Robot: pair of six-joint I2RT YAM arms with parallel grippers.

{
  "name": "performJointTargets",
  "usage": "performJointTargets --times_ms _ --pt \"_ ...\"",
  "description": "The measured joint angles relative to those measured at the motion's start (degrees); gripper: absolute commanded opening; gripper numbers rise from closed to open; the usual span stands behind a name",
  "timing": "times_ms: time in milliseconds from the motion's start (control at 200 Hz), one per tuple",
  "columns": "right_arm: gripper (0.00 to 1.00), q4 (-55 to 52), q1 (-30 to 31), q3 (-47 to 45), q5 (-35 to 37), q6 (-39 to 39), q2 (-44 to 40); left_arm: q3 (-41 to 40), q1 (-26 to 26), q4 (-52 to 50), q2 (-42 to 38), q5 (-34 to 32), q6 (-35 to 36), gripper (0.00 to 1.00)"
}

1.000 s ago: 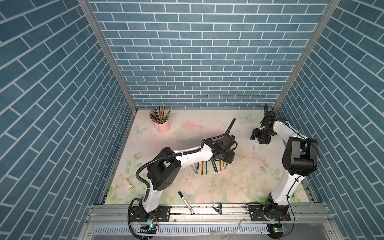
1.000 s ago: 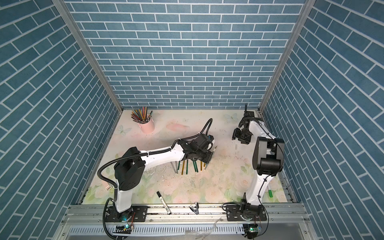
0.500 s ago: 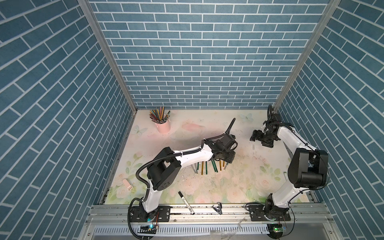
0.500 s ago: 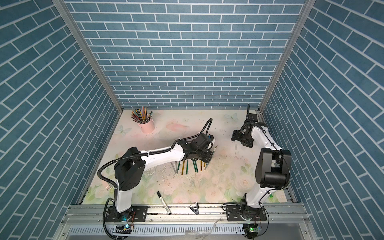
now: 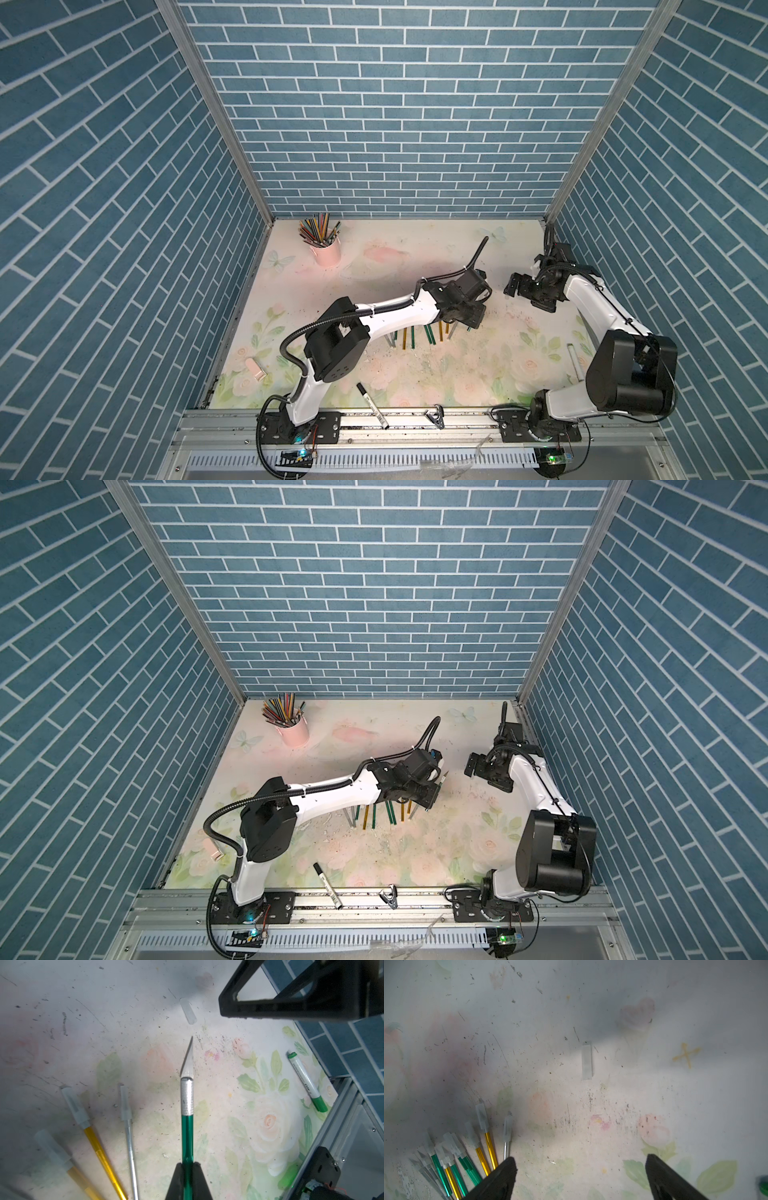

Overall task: Remove protective caps from carving knives
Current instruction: Place the carving knife at the center of the board.

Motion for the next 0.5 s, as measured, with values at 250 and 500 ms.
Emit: performJointTargets --times_ms 250,500 --pt "0.96 -0.9 -4.6 -3.6 -0.5 0.2 -5.6 7.9 -1.2 -4.1 8.0 -1.0 -3.6 0.02" --pt "0.95 -0.8 -6.8 -9.1 -1.2 1.1 -10.1 20.3 -1.2 -10.2 16.3 -2.2 -6.6 0.02"
